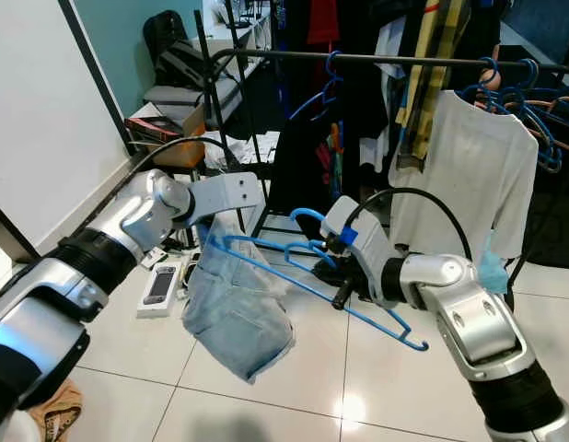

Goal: Hang hanger

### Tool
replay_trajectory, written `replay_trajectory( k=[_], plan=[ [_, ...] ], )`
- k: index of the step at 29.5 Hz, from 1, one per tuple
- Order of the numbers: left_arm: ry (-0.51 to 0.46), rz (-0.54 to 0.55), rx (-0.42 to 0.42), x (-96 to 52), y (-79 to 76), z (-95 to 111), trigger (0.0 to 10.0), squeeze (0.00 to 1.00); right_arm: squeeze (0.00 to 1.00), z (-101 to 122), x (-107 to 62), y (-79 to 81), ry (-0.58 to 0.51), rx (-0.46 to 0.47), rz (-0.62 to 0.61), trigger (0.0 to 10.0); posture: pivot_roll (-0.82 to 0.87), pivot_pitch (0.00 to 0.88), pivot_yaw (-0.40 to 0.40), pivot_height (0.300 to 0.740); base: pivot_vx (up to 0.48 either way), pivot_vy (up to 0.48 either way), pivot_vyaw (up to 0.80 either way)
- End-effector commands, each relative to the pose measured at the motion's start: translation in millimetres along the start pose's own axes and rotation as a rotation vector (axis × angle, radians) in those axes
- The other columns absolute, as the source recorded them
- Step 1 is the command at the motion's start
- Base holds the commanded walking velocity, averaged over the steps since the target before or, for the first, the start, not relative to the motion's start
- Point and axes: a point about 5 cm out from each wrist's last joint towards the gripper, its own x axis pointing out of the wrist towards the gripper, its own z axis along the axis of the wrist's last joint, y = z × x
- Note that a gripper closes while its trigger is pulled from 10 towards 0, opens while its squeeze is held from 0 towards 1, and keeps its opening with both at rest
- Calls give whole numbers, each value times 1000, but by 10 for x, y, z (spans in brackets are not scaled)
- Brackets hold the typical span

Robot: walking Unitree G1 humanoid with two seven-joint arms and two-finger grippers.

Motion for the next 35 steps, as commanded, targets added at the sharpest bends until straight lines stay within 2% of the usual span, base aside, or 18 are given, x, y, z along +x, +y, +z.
replay_trajectory(
  k=[1,8,10,12,14,17,20,21,23,28,30,32,34,35],
  plan=[
    [-20,35,-10,-57,82,50,10000,0,0,-29,25,14,24,12,-5,10000,-69,0,96,740,0,0,0],
    [-22,41,-20,-52,82,52,10000,0,0,-49,12,-9,35,33,-27,10000,-73,0,99,740,0,0,0],
    [-22,45,-25,-45,79,52,10000,0,0,-3,12,28,0,44,5,10000,-73,0,100,740,0,0,0],
    [-29,57,-42,-26,71,68,10000,0,0,138,7,195,-106,65,139,10000,-74,0,100,740,0,0,0],
    [-31,61,-47,-21,69,74,10000,0,0,176,-1,259,-132,68,188,10000,-74,0,100,740,0,0,0],
    [-35,65,-53,-20,72,82,10000,0,0,213,-8,310,-166,89,232,10000,-76,0,98,740,0,0,0],
    [-37,89,-63,-39,121,83,10000,0,0,242,-15,349,-219,157,280,10000,-75,0,95,740,0,0,0],
    [-37,89,-63,-39,121,83,10000,0,0,242,-15,349,-219,157,280,10000,-75,0,95,740,0,0,0],
    [-41,116,-74,-67,176,85,10000,0,0,203,2,323,-216,218,257,10000,-74,0,94,740,0,0,0],
    [-43,126,-80,-77,195,87,10000,0,0,177,15,304,-207,243,233,10000,-74,0,94,740,0,0,0],
    [-56,155,-106,-94,231,96,10000,0,0,84,49,277,-168,313,176,10000,-77,0,91,740,0,0,0],
    [-56,155,-106,-94,231,96,10000,0,0,84,49,277,-168,313,176,10000,-77,0,91,740,0,0,0],
    [-93,188,-163,-116,278,150,10000,0,0,-60,72,319,-73,322,149,10000,-79,0,86,740,0,0,0],
    [-93,188,-163,-116,278,150,10000,0,0,-60,72,319,-73,322,149,10000,-79,0,86,740,0,0,0]
  ],
)
